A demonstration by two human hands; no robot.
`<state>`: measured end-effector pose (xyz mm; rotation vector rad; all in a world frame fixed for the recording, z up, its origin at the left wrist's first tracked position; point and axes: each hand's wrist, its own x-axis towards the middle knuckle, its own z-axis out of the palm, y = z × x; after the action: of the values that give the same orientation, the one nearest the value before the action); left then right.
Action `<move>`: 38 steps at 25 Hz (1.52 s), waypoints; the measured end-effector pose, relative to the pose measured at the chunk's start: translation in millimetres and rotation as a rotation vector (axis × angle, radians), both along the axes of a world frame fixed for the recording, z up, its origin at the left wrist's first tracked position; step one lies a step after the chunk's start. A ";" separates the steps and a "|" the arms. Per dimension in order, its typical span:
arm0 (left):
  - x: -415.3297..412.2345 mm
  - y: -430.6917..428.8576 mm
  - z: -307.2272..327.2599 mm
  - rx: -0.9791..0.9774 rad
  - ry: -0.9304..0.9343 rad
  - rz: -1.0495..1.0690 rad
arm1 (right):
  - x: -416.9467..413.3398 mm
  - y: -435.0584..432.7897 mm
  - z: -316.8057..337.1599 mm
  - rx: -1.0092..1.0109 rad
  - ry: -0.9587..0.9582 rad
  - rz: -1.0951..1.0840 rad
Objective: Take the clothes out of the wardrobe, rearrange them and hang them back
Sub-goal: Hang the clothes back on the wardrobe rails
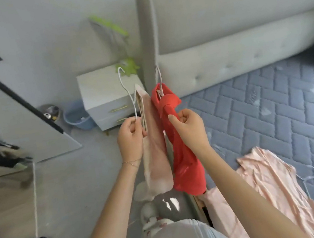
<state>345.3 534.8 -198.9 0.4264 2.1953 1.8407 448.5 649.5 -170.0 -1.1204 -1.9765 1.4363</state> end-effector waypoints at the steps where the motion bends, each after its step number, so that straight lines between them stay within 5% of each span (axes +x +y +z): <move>1: -21.7 -13.7 3.3 -0.004 0.023 0.019 | -24.3 -9.6 3.3 0.010 0.010 0.036; 17: -283.8 -202.5 38.2 0.052 0.164 0.731 | -386.1 -166.1 38.7 0.159 0.111 0.763; 27: -352.7 -306.8 52.0 0.003 0.186 1.335 | -532.2 -293.8 42.6 0.140 0.106 1.344; 38: -439.4 -466.2 39.0 -0.084 0.162 1.499 | -645.7 -467.0 33.0 0.268 0.197 1.518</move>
<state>-94.2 68.7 -159.8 -1.5568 2.9119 2.1532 -197.2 182.5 -137.0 0.9120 -2.7627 1.5768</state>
